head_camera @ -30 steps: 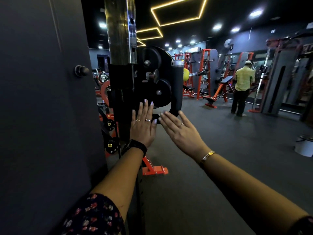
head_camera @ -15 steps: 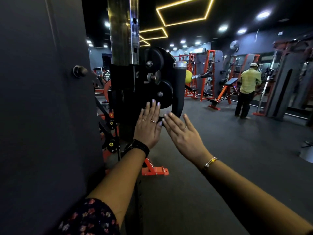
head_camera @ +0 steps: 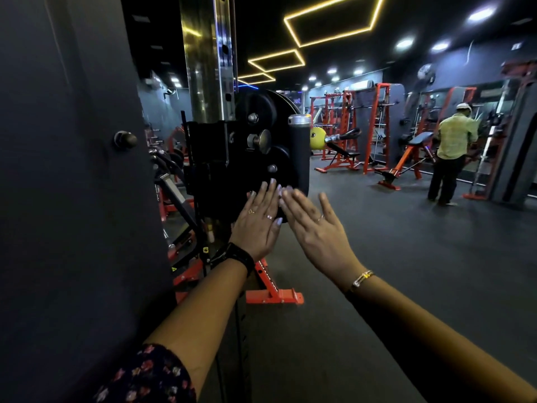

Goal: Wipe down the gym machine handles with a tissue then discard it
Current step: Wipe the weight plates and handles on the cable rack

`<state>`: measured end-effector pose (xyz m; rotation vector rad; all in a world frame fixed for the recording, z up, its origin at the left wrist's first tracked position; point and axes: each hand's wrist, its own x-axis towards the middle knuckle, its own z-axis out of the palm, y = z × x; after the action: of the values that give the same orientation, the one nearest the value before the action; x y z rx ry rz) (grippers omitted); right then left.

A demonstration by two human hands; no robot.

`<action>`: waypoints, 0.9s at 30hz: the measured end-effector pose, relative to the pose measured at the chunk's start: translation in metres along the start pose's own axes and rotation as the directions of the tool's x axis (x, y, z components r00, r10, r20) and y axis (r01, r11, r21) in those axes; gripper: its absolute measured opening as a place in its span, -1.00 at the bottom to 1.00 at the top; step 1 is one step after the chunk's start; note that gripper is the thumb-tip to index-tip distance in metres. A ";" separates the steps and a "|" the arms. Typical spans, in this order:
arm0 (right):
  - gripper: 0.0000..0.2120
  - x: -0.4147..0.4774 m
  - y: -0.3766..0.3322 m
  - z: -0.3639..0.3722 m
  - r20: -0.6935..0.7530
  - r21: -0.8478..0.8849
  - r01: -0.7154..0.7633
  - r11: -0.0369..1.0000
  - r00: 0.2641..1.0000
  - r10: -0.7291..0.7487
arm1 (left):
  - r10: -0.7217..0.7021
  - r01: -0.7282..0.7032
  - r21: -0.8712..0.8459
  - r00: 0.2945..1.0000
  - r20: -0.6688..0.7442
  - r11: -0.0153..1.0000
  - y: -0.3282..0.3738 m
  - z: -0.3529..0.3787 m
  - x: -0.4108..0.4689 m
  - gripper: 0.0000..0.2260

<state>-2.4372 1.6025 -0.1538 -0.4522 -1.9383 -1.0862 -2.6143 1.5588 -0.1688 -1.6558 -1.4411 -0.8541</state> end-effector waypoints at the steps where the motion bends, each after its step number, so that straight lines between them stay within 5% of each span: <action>1: -0.50 -0.005 -0.003 0.001 0.011 0.005 0.017 1.000 1.000 -0.018 | -0.022 0.022 -0.018 1.000 -0.005 1.000 0.002 0.000 0.000 -0.49; 22: -0.53 0.036 0.022 -0.014 -0.018 -0.086 -0.122 0.989 0.992 0.121 | -0.052 0.050 -0.023 0.996 -0.078 0.998 0.011 0.008 0.021 -0.41; 27: -0.50 0.086 0.043 -0.022 -0.004 -0.099 -0.111 0.989 0.994 0.111 | -0.149 0.149 -0.011 0.987 -0.055 0.989 0.000 0.008 0.012 -0.36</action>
<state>-2.4475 1.6005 -0.0557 -0.6081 -1.8435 -1.1135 -2.6127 1.5718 -0.1619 -1.5312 -1.5392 -0.9810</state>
